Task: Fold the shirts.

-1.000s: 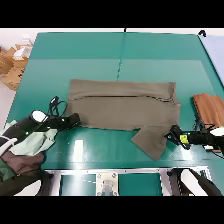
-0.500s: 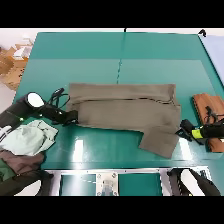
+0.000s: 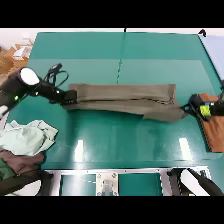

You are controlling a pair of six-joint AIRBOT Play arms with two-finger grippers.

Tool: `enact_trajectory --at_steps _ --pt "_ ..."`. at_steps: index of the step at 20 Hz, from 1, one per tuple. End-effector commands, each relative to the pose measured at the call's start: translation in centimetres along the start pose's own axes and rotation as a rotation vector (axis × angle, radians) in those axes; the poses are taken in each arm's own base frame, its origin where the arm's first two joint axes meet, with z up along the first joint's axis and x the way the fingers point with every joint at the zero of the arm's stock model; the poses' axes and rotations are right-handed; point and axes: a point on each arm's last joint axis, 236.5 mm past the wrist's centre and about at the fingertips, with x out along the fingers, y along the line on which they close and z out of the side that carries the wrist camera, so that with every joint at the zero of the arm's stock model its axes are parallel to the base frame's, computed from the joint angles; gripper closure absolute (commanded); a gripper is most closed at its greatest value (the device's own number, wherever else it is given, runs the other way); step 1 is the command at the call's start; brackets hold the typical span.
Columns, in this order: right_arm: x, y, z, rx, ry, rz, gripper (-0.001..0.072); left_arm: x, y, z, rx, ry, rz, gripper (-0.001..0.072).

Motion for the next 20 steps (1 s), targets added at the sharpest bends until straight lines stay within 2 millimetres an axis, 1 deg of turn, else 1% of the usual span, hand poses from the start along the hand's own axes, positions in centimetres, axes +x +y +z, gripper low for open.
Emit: enact_trajectory --at_steps 1,2,5,7,9,10,11,12,13,14,15,16,17,18,19,20 --pt "2.6 3.7 5.1 -0.045 -0.054 0.049 0.0695 1.1 0.6 5.2 0.041 -0.047 0.036 0.0687" --pt "3.7 4.1 6.4 -0.048 -0.054 0.049 0.0695 1.9 0.9 6.4 0.043 -0.051 0.041 0.0687" --pt "7.7 4.5 10.1 -0.043 -0.041 0.043 0.0695 4.7 1.7 10.7 0.042 -0.093 0.047 0.0687" --pt "10.9 4.7 11.6 -0.040 -0.018 0.042 0.0695 6.9 2.4 13.2 0.040 -0.119 0.050 0.0686" --pt "14.4 4.5 12.2 -0.041 0.012 0.031 0.0695 9.3 3.0 14.7 0.051 -0.127 0.042 0.0684" --pt "16.3 4.3 12.3 -0.043 0.028 0.024 0.0695 10.5 3.3 15.5 0.048 -0.144 0.032 0.0632" --pt "17.7 4.0 12.5 -0.040 0.030 0.017 0.0694 11.4 3.3 16.3 0.046 -0.173 0.014 0.0378" --pt "18.9 3.7 13.0 -0.037 0.023 0.014 0.0689 12.0 3.4 17.1 0.026 -0.210 0.002 0.0254" --pt "19.0 3.7 13.6 -0.040 0.019 0.015 0.0575 12.0 3.6 17.7 0.024 -0.234 0.007 0.0254" --pt "18.2 4.0 14.4 -0.082 0.016 0.022 0.0379 11.0 3.8 18.4 0.022 -0.252 0.008 0.0254" --pt "16.5 4.2 15.4 -0.158 0.023 0.035 0.0221 9.5 4.3 19.0 0.045 -0.254 0.019 0.0253" --pt "14.6 4.0 16.0 -0.223 0.046 0.040 0.0132 7.3 5.4 19.6 0.062 -0.245 0.045 0.0252" --pt "12.7 2.7 16.3 -0.269 0.081 0.020 0.0064 5.1 6.6 20.0 0.058 -0.236 0.062 0.0145" --pt "11.2 0.9 16.5 -0.276 0.112 -0.012 0.0055 2.8 7.8 20.3 0.012 -0.232 0.064 0.0020" --pt "10.3 -0.8 16.3 -0.261 0.144 -0.022 0.0055 1.1 9.0 20.4 -0.056 -0.227 0.060 0.0021" --pt "10.0 -2.2 15.9 -0.248 0.177 -0.021 0.0055 -0.3 9.9 20.2 -0.111 -0.213 0.049 0.0021"
